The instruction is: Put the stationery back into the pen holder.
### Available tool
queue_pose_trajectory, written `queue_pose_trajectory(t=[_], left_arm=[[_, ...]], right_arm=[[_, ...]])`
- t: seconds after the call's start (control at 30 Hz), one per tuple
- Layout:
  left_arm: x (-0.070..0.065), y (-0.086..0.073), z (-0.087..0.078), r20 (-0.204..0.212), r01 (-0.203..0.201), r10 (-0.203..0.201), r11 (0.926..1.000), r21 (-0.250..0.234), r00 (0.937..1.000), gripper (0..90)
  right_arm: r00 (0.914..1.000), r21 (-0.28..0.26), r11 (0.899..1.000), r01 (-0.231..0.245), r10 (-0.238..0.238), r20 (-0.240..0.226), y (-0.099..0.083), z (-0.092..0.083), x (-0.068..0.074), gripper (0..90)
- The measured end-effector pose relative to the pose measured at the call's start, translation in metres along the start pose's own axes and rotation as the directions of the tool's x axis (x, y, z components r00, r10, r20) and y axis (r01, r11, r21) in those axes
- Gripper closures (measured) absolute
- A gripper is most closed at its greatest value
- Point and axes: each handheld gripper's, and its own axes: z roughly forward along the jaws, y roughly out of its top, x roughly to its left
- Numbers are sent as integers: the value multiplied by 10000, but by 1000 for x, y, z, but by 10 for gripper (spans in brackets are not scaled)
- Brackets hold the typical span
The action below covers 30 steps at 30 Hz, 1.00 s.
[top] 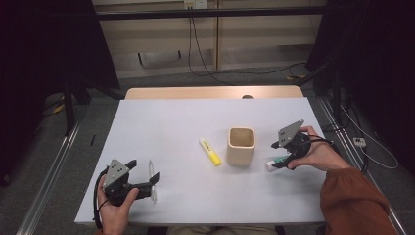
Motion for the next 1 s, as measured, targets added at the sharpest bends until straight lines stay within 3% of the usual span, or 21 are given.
queue_pose_trajectory(t=[0.2, 0.4, 0.87, 1.0], left_arm=[[0, 0, 1, 16, 36, -36, 10000, 21, 10000, 81], [0, 0, 1, 67, -13, 12, 10000, 65, 10000, 85], [0, -1, 1, 102, 6, -7, 9999, 105, 9999, 85], [0, -1, 1, 101, -3, 2, 9999, 104, 9999, 86]], right_arm=[[9987, 684, 9964, 497, -488, -148, 6, 4, 4, 329], [9951, 1378, 9857, 967, -928, -348, 6, 11, 7, 399], [9844, 1982, 9653, 1702, -1574, -789, 8, 25, 8, 520], [9840, 2035, 9640, 1712, -1569, -844, 9, 25, 8, 542]])
